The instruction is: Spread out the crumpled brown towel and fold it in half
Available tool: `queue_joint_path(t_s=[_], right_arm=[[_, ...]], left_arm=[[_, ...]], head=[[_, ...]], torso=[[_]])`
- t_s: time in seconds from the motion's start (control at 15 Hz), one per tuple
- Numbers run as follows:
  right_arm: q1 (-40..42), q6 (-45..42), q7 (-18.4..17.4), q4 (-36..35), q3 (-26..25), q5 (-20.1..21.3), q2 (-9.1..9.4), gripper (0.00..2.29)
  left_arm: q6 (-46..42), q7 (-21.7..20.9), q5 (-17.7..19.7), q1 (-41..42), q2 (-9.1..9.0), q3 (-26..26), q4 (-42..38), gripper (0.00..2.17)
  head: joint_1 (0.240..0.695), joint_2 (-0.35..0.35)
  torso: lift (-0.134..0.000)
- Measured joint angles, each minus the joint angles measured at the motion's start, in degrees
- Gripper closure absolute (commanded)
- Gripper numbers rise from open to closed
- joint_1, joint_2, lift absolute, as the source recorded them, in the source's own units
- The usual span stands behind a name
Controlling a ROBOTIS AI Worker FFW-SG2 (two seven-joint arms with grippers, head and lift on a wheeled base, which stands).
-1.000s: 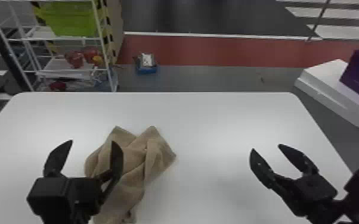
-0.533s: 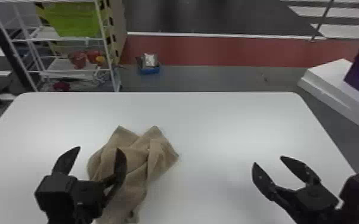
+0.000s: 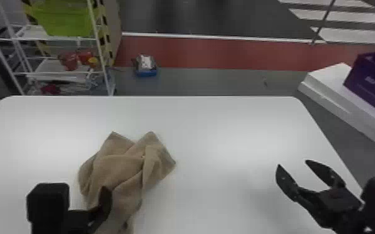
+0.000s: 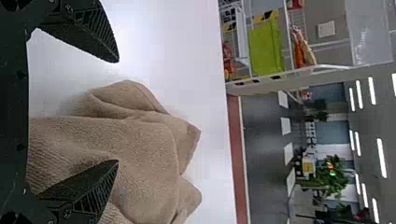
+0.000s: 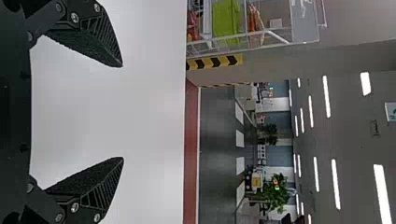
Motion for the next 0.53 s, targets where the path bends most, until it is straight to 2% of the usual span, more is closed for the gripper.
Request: queue_joint_path(t_s=[0.27, 0.53], right_arm=[[-0.9, -0.1, 0.8, 2.2, -4.6, -1.3, 0.17, 0.18], [-1.4, -0.3, 0.9, 3.4, -5.3, -1.2, 0.21, 0.18]], left_arm=[[2.3, 0.9, -0.1, 3.3, 0.0, -1.0, -5.6, 0.13], [16.4, 1.0, -0.3, 5.0, 0.0, -2.0, -10.5, 0.15]], head=[[0.695, -0.173], [0.695, -0.199]], torso=[[-0.123], [-0.123]])
